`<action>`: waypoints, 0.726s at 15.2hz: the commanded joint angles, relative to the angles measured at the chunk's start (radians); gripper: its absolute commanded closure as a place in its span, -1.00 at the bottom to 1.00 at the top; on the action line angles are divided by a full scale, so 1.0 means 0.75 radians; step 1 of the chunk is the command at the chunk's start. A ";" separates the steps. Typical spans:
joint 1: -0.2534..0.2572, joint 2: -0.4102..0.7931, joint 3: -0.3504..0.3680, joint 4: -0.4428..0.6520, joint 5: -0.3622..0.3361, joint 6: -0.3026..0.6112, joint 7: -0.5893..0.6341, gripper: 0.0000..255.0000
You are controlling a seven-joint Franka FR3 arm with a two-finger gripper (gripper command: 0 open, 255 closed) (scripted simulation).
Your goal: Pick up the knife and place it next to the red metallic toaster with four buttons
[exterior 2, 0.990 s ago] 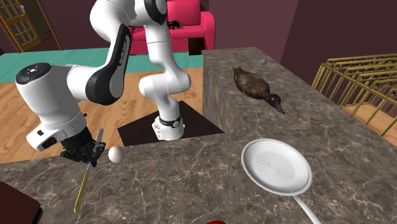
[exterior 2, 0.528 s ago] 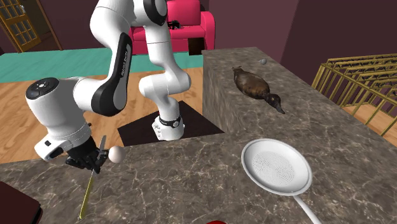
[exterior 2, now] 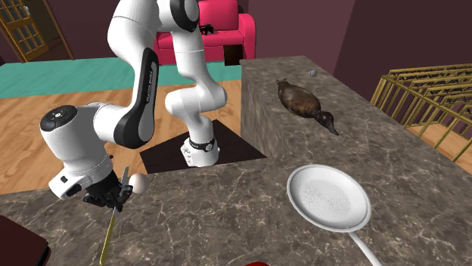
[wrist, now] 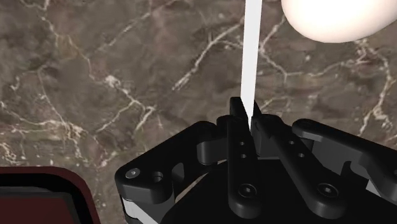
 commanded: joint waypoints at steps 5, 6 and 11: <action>0.001 0.003 -0.001 -0.001 0.002 0.004 -0.001 1.00; 0.001 0.003 -0.001 -0.001 0.002 0.004 -0.001 -1.00; 0.001 0.003 -0.001 -0.001 0.002 0.004 -0.001 -1.00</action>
